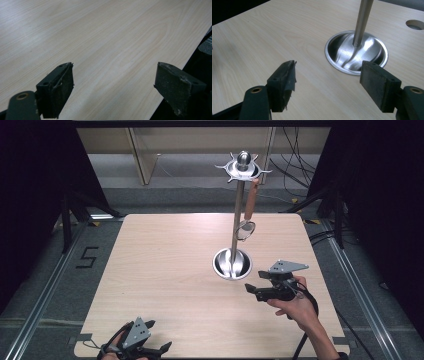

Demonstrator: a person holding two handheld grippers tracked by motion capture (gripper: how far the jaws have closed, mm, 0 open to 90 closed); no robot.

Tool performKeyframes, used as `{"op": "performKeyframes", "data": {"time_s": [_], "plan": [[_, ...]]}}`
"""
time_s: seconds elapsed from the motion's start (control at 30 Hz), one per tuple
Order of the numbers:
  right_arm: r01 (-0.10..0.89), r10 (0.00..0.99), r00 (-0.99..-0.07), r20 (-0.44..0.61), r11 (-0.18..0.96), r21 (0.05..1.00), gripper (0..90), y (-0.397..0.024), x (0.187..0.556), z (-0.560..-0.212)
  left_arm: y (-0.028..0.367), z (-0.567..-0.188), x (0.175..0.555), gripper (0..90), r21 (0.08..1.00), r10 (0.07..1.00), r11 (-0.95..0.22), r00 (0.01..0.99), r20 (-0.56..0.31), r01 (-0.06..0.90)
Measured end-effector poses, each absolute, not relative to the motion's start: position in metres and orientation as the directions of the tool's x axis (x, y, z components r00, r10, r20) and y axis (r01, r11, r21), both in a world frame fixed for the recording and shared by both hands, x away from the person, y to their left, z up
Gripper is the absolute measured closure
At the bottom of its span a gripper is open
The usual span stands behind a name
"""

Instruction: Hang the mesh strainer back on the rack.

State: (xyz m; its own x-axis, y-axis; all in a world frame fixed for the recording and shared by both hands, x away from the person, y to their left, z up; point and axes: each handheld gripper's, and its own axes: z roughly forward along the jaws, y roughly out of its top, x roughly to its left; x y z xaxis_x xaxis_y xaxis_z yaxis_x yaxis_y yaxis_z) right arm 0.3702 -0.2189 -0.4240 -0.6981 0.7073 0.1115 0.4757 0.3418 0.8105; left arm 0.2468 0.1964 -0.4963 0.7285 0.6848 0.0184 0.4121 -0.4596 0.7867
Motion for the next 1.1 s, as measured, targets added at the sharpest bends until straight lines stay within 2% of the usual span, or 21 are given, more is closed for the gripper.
{"op": "performKeyframes", "data": {"time_s": [0.2,0.27,0.3,0.37,0.4,0.6,0.67,0.7,0.8,1.1], "plan": [[0.473,0.697,-0.709,0.110,0.353,0.807,29.6,-0.218,0.368,-0.427,0.196,-0.497,0.246,14.8,0.789,0.686,-0.451,0.728,0.006,0.418],[0.465,0.699,-0.707,0.103,0.351,0.813,29.5,-0.217,0.368,-0.429,0.198,-0.496,0.249,14.9,0.790,0.665,-0.482,0.746,0.048,0.379],[0.479,0.699,-0.706,0.117,0.349,0.805,29.5,-0.216,0.366,-0.430,0.196,-0.497,0.246,14.8,0.788,0.688,-0.450,0.726,0.006,0.419],[0.458,0.694,-0.714,0.093,0.363,0.811,29.5,-0.217,0.367,-0.431,0.196,-0.497,0.246,14.8,0.789,0.687,-0.449,0.727,0.005,0.419],[0.485,0.695,-0.709,0.121,0.355,0.799,29.5,-0.215,0.365,-0.431,0.196,-0.497,0.246,14.8,0.789,0.687,-0.450,0.727,0.006,0.419],[0.479,0.685,-0.719,0.114,0.371,0.795,29.1,-0.213,0.364,-0.434,0.196,-0.497,0.246,14.8,0.788,0.687,-0.450,0.727,0.006,0.419],[0.481,0.682,-0.721,0.124,0.364,0.797,29.0,-0.212,0.364,-0.435,0.198,-0.495,0.249,14.8,0.789,0.663,-0.484,0.747,0.048,0.379],[0.468,0.684,-0.723,0.097,0.382,0.797,29.0,-0.213,0.364,-0.435,0.196,-0.497,0.246,14.8,0.788,0.686,-0.451,0.727,0.005,0.419],[0.491,0.687,-0.716,0.123,0.371,0.788,29.0,-0.212,0.362,-0.436,0.197,-0.496,0.247,14.8,0.783,0.684,-0.463,0.729,0.018,0.415],[0.474,0.680,-0.726,0.103,0.387,0.791,29.0,-0.211,0.362,-0.441,0.195,-0.497,0.246,14.8,0.794,0.689,-0.437,0.724,-0.006,0.423]]}}
